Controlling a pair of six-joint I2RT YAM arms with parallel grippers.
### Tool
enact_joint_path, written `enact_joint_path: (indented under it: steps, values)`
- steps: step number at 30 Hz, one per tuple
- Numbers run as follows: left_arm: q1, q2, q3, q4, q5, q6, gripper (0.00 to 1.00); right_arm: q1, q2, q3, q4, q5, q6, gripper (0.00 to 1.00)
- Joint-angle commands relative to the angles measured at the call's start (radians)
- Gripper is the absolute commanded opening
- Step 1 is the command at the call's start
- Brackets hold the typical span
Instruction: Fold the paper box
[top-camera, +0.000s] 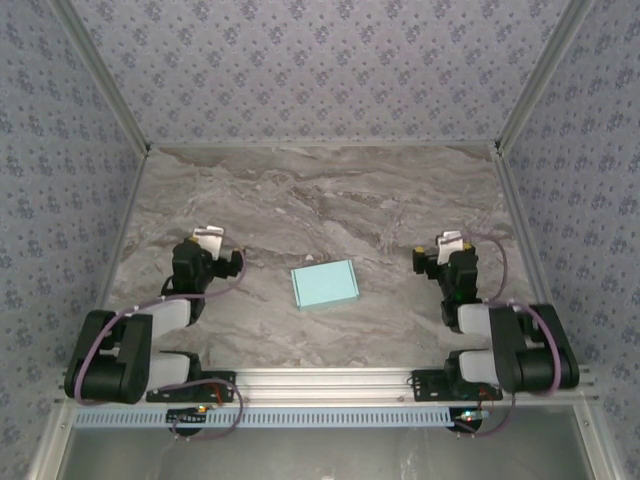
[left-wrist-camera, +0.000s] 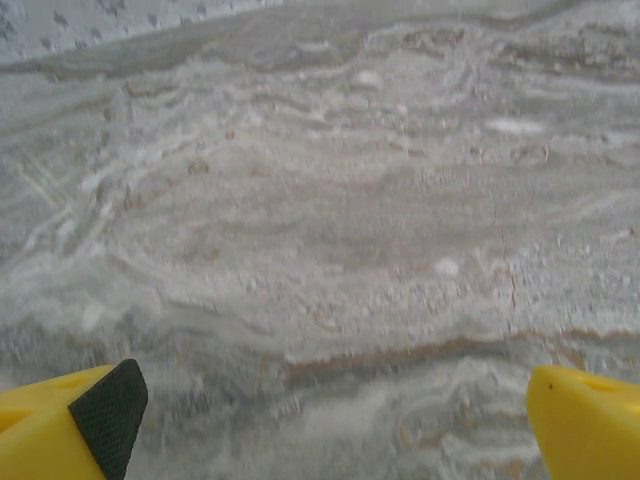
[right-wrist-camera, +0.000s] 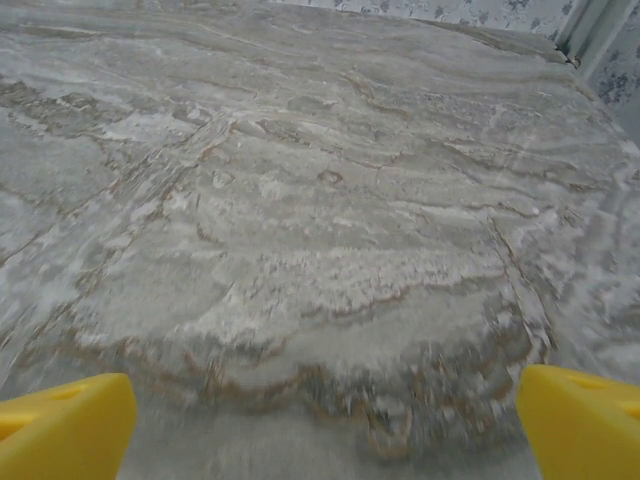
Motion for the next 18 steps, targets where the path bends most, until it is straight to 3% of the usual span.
enact_joint_path:
  steps: [1,2,5,6,7,10,15,18]
  values:
    - [0.075,0.079,0.006,0.213,0.094,-0.009,0.99,-0.025,0.152,0.046,0.227,0.013,0.028,1.0]
    - [0.112,0.134,0.004,0.274,0.13,-0.042,0.99,-0.022,0.169,0.052,0.251,0.012,0.024,1.0]
    - [0.155,0.248,0.008,0.395,0.145,-0.096,0.99,-0.032,0.154,0.136,0.066,-0.012,0.024,1.0]
    - [0.154,0.257,0.021,0.372,0.153,-0.094,0.99,-0.041,0.145,0.173,-0.018,0.029,0.052,1.0]
    - [0.156,0.219,0.055,0.242,0.142,-0.094,0.99,-0.069,0.146,0.194,-0.061,0.002,0.085,1.0]
    - [0.178,0.238,0.116,0.162,0.15,-0.12,0.99,-0.072,0.148,0.2,-0.066,0.002,0.086,1.0]
    - [0.179,0.245,0.13,0.149,0.133,-0.128,0.99,-0.078,0.148,0.21,-0.085,-0.049,0.07,1.0]
    - [0.173,0.248,0.144,0.128,0.05,-0.149,0.99,-0.079,0.148,0.211,-0.084,-0.054,0.071,1.0]
